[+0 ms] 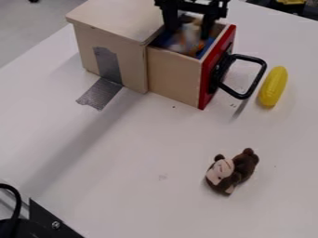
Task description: Put a toy puppy in the drawer
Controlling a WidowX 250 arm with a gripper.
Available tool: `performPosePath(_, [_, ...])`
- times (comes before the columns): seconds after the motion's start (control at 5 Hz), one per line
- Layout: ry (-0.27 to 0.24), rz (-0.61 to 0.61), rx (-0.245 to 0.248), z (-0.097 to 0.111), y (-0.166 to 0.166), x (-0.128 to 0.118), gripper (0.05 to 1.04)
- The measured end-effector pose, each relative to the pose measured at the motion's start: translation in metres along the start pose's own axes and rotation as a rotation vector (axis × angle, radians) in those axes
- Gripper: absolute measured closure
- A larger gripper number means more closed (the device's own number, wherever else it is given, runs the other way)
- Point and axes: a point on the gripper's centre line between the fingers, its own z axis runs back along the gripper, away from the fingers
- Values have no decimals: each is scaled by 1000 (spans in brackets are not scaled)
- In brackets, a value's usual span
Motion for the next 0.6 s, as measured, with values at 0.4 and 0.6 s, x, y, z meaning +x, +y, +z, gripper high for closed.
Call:
performPosePath(0.4, [-17,-57,-12,35,-27,9,83])
performPosePath(0.6, [6,-74,-8,43,-36,0,83])
